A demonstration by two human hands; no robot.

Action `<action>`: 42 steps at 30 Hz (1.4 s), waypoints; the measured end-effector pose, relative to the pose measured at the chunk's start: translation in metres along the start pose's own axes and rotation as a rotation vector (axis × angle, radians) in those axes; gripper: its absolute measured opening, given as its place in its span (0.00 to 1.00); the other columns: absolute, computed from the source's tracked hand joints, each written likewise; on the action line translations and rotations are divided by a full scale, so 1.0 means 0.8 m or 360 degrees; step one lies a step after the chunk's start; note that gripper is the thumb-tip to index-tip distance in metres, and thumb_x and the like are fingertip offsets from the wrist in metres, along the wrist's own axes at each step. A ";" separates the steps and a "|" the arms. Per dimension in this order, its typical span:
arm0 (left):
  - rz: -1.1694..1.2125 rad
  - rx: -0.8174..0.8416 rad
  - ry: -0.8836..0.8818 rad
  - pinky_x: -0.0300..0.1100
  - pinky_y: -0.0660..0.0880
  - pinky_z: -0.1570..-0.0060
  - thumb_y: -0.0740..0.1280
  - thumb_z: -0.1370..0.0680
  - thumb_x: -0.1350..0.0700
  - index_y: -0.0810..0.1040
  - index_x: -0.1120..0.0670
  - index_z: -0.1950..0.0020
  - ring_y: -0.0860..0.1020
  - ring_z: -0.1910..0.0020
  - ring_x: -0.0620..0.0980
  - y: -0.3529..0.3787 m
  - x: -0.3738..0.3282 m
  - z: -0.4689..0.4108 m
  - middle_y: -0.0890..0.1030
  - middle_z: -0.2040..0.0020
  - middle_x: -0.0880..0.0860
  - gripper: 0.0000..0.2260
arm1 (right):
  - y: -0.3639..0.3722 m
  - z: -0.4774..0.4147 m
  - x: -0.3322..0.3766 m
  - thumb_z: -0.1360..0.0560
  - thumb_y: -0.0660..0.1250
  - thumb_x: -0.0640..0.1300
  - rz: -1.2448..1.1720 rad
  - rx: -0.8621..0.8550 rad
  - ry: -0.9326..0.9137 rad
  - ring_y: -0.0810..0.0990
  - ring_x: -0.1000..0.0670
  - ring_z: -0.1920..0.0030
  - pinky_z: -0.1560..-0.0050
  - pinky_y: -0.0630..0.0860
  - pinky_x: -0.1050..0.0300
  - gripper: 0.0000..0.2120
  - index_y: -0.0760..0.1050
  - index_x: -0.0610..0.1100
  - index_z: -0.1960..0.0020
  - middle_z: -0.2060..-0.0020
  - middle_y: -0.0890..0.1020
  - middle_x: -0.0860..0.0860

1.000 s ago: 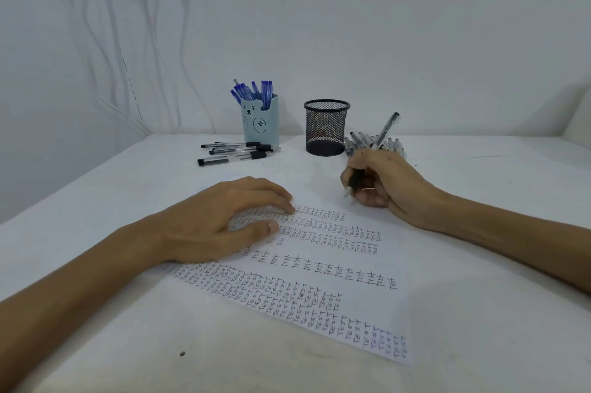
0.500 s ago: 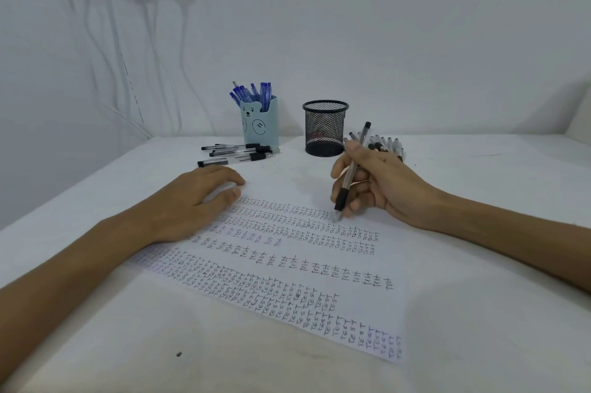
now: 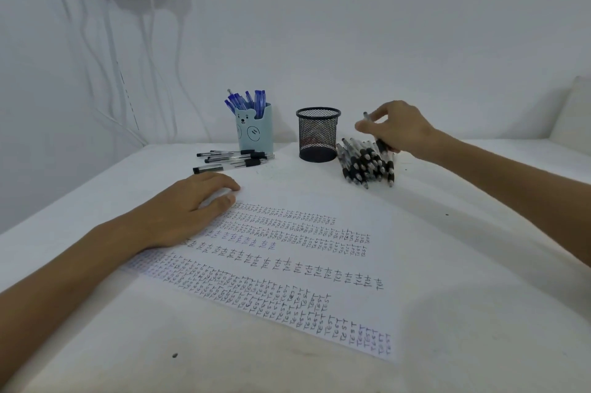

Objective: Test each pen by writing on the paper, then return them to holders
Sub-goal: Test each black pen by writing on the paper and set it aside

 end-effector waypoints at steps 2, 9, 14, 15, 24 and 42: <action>-0.0006 0.0001 0.0008 0.17 0.59 0.41 0.56 0.17 0.41 0.74 0.43 0.29 0.69 0.37 0.28 0.000 0.002 0.000 0.74 0.32 0.37 0.19 | 0.007 -0.014 -0.003 0.24 0.73 0.55 0.0168 0.0065 -0.0011 0.76 0.52 0.73 0.68 0.72 0.62 0.18 0.83 0.41 0.45 0.73 0.80 0.49; 0.0009 -0.0012 0.0025 0.16 0.57 0.42 0.56 0.18 0.41 0.74 0.43 0.29 0.63 0.39 0.16 0.000 0.006 -0.001 0.73 0.32 0.37 0.20 | 0.028 -0.041 -0.007 0.24 0.68 0.56 0.0533 0.0058 0.0023 0.81 0.41 0.60 0.59 0.76 0.53 0.23 0.77 0.35 0.65 0.67 0.81 0.41; -0.0012 0.0002 0.0038 0.17 0.58 0.41 0.56 0.18 0.40 0.74 0.42 0.29 0.64 0.36 0.20 0.000 0.008 -0.001 0.73 0.32 0.37 0.20 | 0.022 -0.034 -0.002 0.21 0.62 0.54 0.0535 -0.0027 0.0055 0.81 0.41 0.62 0.67 0.69 0.60 0.23 0.78 0.36 0.64 0.68 0.81 0.44; -0.0012 0.0005 0.0038 0.17 0.58 0.41 0.56 0.18 0.40 0.74 0.43 0.29 0.65 0.36 0.21 0.000 0.008 -0.001 0.73 0.32 0.37 0.20 | 0.019 -0.033 0.002 0.21 0.62 0.53 0.0549 -0.0055 0.0032 0.82 0.41 0.59 0.67 0.68 0.60 0.22 0.81 0.36 0.60 0.66 0.83 0.43; -0.0012 0.0019 0.0010 0.20 0.60 0.40 0.56 0.17 0.37 0.75 0.43 0.30 0.71 0.33 0.37 0.000 0.009 -0.002 0.75 0.32 0.38 0.21 | 0.049 0.011 0.078 0.22 0.64 0.51 0.0660 -0.0065 -0.0396 0.77 0.41 0.52 0.57 0.68 0.56 0.11 0.83 0.47 0.50 0.54 0.77 0.45; -0.0157 -0.0064 -0.0071 0.42 0.70 0.42 0.61 0.19 0.35 0.77 0.42 0.35 0.75 0.40 0.43 -0.013 0.015 0.001 0.78 0.37 0.41 0.18 | 0.233 0.009 0.181 0.17 0.61 0.46 0.0812 0.0321 -0.1283 0.75 0.44 0.39 0.47 0.76 0.48 0.14 0.77 0.43 0.35 0.39 0.76 0.45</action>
Point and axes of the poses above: each hand's wrist, its own z-axis away from the middle knuckle, its own y-axis out of the palm, x = y × z, the point moved 4 cm from there along -z, towards the middle knuckle
